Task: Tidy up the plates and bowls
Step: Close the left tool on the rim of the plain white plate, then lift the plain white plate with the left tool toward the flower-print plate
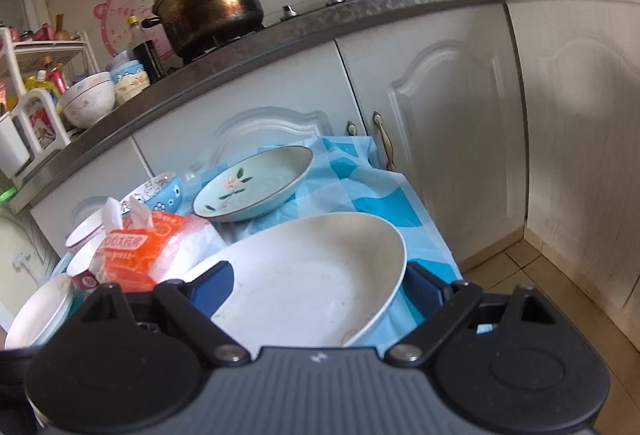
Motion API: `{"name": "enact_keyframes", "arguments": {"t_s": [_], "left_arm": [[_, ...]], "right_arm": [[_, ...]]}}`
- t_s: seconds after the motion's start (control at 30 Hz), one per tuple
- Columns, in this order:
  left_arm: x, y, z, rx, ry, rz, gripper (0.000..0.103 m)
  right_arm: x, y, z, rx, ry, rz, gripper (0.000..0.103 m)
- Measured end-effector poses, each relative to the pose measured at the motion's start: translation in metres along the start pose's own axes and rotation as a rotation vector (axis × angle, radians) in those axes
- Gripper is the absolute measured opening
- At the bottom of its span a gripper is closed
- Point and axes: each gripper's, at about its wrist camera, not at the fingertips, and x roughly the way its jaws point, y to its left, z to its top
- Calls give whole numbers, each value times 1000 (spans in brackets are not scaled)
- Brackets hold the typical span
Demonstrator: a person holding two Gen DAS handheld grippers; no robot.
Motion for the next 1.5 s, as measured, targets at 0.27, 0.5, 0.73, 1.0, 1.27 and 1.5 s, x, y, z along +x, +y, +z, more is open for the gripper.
{"name": "enact_keyframes", "arguments": {"t_s": [0.27, 0.5, 0.73, 1.0, 1.27, 1.5], "left_arm": [[-28, 8, -10, 8, -7, -11, 33], [-61, 23, -17, 9, -28, -12, 32], [-105, 44, -27, -7, -61, 16, 33], [-152, 85, -45, -75, -92, 85, 32], [-182, 124, -56, -158, -136, 196, 32], [-187, 164, -69, -253, -122, 267, 31]], "right_arm": [[-24, 15, -17, -31, 5, 10, 91], [-54, 42, -27, -83, -19, 36, 91], [-76, 71, -40, -124, -13, 95, 91], [-86, 117, -64, -201, 38, 192, 91], [-71, 163, -84, -261, 132, 311, 90], [-56, 197, -102, -308, 202, 380, 89]]}}
